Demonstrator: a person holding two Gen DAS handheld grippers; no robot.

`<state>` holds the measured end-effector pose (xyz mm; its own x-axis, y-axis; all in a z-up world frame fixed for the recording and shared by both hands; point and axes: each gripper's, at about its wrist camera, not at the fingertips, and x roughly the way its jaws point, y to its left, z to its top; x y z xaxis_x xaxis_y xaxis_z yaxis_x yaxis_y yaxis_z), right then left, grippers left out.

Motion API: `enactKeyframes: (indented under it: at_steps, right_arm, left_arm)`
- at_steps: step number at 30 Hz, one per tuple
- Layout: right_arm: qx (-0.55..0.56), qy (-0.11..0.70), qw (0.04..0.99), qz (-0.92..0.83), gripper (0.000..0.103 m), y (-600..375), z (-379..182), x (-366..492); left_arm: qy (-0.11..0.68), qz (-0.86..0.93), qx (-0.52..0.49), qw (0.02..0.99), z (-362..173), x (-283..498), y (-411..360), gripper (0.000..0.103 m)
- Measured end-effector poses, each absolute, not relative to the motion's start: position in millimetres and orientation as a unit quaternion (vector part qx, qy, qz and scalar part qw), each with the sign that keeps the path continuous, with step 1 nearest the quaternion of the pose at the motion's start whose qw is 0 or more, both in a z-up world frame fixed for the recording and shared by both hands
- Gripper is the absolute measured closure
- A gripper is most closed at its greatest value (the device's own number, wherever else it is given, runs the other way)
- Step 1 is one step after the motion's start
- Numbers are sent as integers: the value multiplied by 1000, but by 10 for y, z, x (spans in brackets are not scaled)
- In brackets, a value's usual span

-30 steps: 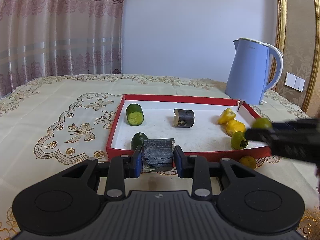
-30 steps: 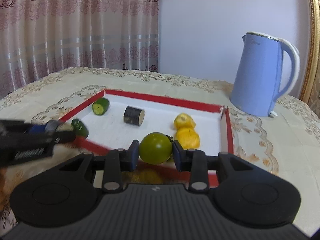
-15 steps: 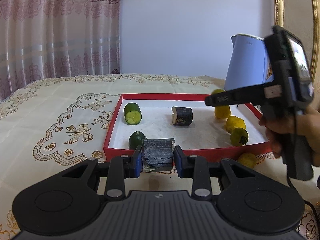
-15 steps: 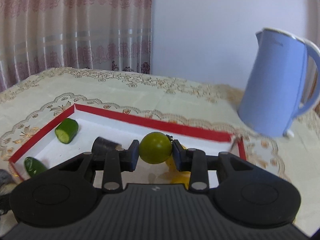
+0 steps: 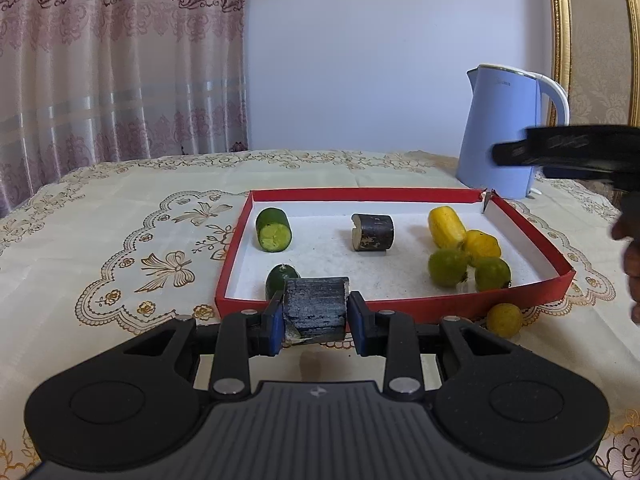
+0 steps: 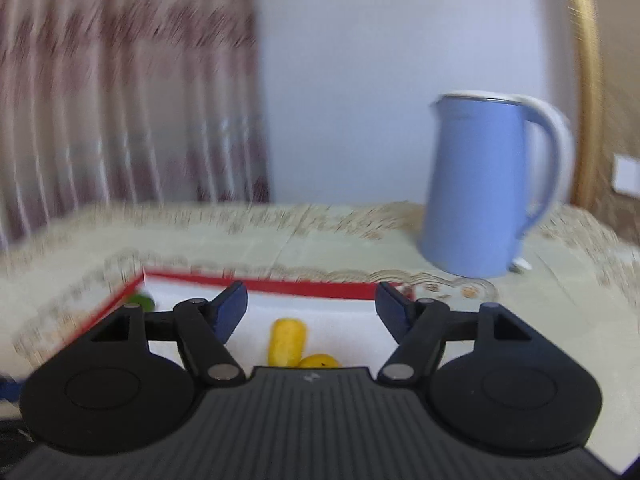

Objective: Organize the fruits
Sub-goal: 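Carry the green lime into the red tray and open the right gripper, then carry the log piece into the red tray and open the left gripper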

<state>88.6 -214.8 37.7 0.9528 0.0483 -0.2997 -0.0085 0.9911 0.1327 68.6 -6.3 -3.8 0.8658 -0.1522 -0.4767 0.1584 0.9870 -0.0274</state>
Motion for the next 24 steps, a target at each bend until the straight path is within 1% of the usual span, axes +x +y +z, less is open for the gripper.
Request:
enactKeyframes:
  at_steps: [1,2,3,8,9,11,14,16,24]
  right_arm:
    - [85,142,986,3,27,-2206,351,825]
    - [101,136,986,-7,18,-2253,303,790]
    - [113,135,984,-12,12,-2290,248,777]
    - [190,157,969,5,11,-2513,-49,806]
    - [191,154,969,6,8,-2544,-44,794]
    - [183,135,974,-6,0,-2538,-44,736]
    - [156,116,981,-18,0,-2520,-56,651]
    - [161,110,981,-18,0,-2523,-56,620]
    - [155,119,981,-2,0,-2504,-65,605]
  left_arm:
    - [247,-81,5,966,-38,689,-64,71]
    - [248,-83,3,965,-36,690,-61,71]
    - [248,-82,1,965,-30,687,-60,71]
    - [254,-83,0,964,19,686,-76,71]
    - [256,-84,1,963,32,688,-93,71]
    - [260,-87,5,962,67,705,-136,71]
    - [263,-91,15,960,129,778,-218,71]
    - [262,-90,26,960,164,844,-294,71]
    - [266,-81,63,958,238,1193,-521,71]
